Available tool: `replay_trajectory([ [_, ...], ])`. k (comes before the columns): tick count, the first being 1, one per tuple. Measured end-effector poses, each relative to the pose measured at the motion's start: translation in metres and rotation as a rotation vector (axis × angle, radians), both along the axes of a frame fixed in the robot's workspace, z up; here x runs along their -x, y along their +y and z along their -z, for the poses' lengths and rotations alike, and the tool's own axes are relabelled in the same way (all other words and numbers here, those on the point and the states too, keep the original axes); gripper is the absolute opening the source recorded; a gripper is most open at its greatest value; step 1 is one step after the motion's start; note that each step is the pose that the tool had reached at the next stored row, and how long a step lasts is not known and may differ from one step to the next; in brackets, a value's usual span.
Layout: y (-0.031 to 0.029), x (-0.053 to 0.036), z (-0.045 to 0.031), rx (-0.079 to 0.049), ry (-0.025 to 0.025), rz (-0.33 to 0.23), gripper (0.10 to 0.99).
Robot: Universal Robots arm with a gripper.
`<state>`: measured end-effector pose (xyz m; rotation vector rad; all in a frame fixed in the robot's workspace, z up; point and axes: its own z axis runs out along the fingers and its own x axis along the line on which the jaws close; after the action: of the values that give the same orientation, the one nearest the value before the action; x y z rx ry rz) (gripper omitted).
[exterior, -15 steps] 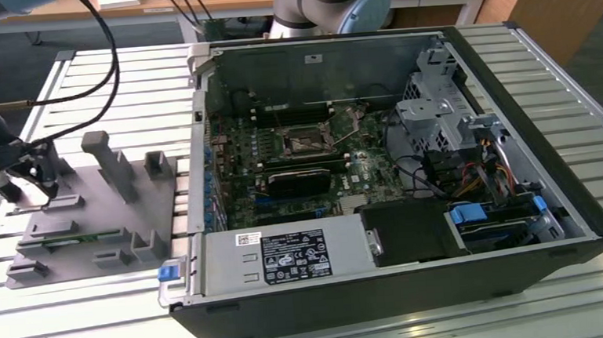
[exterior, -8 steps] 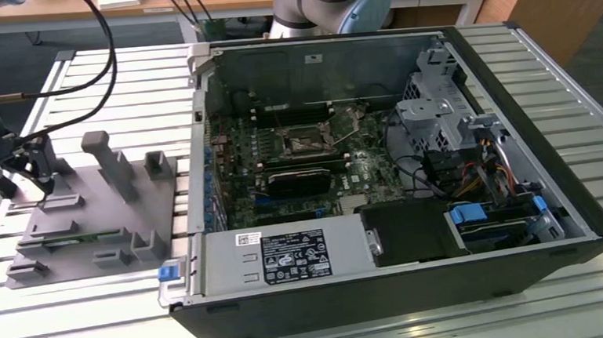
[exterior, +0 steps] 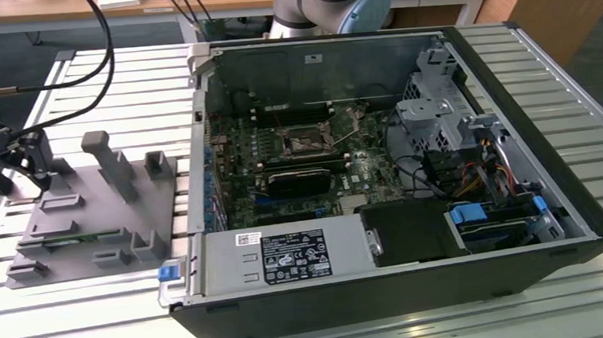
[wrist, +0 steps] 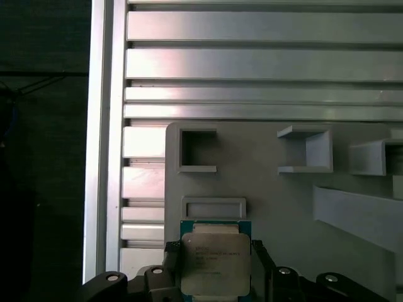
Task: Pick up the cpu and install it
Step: 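Pick up the cpu and move it towards the insertion slot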
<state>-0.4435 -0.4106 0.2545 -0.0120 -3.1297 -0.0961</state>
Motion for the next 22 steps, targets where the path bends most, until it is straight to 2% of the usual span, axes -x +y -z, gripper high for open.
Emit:
replay_trajectory([
  [16,0.0,0.0,-0.0116,0.0,0.0,0.0,0.529],
  [22,0.0,0.0,-0.0135,0.0,-0.0001,0.0,0.529],
])
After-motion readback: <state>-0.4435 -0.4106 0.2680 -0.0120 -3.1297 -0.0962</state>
